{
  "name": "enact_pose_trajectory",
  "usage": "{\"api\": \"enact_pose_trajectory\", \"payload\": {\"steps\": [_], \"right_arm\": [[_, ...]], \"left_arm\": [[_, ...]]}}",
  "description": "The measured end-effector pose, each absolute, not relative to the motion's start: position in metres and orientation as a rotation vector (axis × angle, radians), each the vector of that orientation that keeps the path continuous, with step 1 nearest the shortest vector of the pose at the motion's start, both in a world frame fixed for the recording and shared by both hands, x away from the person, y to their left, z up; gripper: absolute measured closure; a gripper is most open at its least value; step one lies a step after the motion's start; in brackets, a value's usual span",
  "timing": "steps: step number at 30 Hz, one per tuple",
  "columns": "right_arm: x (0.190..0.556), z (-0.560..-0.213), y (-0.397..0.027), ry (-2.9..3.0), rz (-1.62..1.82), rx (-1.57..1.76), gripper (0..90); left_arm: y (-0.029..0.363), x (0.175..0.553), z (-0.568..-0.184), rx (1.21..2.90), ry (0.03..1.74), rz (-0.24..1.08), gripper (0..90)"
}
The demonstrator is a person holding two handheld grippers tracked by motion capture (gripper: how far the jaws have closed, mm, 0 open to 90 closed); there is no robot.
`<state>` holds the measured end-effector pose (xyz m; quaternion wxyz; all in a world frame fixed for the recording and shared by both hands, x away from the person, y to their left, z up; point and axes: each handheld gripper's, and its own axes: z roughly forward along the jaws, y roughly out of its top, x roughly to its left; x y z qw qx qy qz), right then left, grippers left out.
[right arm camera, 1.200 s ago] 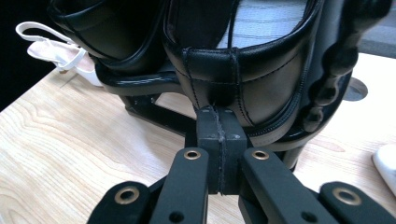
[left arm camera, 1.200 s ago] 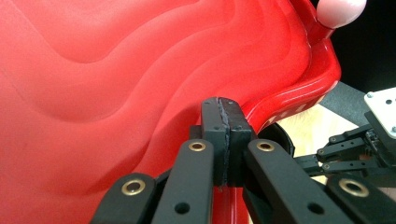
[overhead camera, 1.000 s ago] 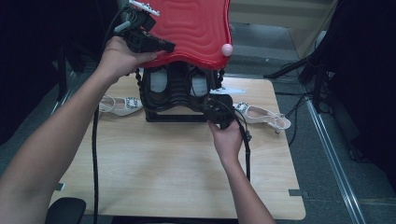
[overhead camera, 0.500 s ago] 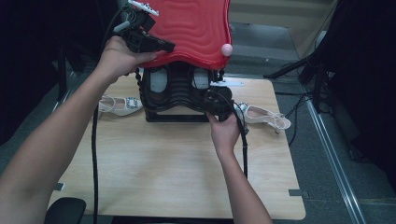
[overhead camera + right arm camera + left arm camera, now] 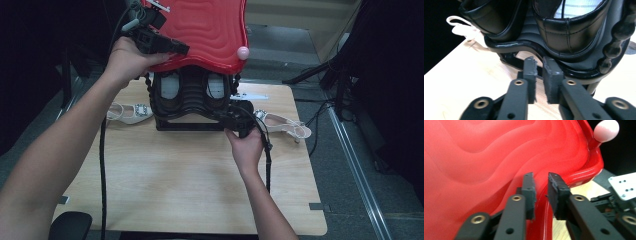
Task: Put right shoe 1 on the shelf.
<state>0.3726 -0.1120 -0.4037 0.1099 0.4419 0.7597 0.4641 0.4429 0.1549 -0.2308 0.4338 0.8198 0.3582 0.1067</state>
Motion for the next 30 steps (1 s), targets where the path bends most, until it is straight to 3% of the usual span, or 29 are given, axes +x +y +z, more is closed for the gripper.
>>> {"api": "enact_pose_trajectory", "payload": {"steps": [7, 10, 30], "right_arm": [[0.358, -0.401, -0.121, 2.268, 1.4, 1.173, 56.2], [0.351, -0.402, -0.123, 2.279, 1.413, 1.111, 51.9], [0.326, -0.422, -0.136, 2.392, 1.371, 1.034, 45.0]], "left_arm": [[0.162, 0.425, -0.221, 2.021, 0.849, 0.262, 56.0], [0.165, 0.416, -0.222, 2.038, 0.833, 0.263, 53.1], [0.193, 0.366, -0.264, 2.027, 0.849, 0.229, 45.2]]}}
